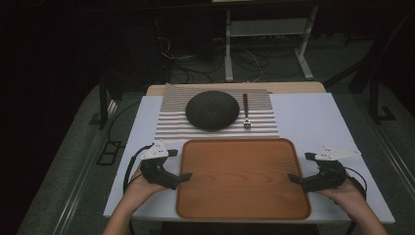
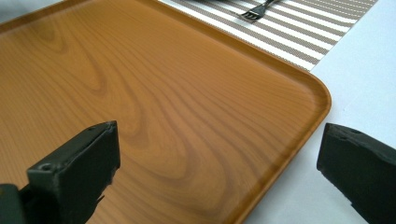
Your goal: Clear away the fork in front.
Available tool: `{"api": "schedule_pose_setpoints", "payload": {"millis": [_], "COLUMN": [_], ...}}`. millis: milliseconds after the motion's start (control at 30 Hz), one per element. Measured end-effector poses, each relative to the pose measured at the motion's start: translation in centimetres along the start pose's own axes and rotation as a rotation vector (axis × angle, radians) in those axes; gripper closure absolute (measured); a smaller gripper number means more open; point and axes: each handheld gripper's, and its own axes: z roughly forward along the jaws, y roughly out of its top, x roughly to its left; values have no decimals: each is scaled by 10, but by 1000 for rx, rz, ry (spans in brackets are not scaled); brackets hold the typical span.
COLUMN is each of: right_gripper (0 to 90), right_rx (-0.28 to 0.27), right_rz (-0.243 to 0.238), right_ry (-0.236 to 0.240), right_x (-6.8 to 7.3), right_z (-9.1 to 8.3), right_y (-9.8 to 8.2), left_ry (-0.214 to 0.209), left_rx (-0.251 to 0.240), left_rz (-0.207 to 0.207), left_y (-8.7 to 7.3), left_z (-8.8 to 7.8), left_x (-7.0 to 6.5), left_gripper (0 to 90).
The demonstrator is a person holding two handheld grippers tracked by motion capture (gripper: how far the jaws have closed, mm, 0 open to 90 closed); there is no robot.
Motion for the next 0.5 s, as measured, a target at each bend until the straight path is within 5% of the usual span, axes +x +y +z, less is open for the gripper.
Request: {"api": "schedule_pose_setpoints", "payload": {"millis": [167, 500], "right_gripper": [0, 0], "right_rx": [-4, -4], "right_rz": [17, 41], "right_ry": [4, 17], "right_x": [0, -1], "right_z": [-1, -2], "right_y": [1, 6], "left_ry": [-12, -17], "left_rx": [-14, 12], "left_rz": [-38, -10], "left_y": [3, 5], "left_z": [-1, 4], "left_x": [3, 2], "left_gripper": [0, 0]}}
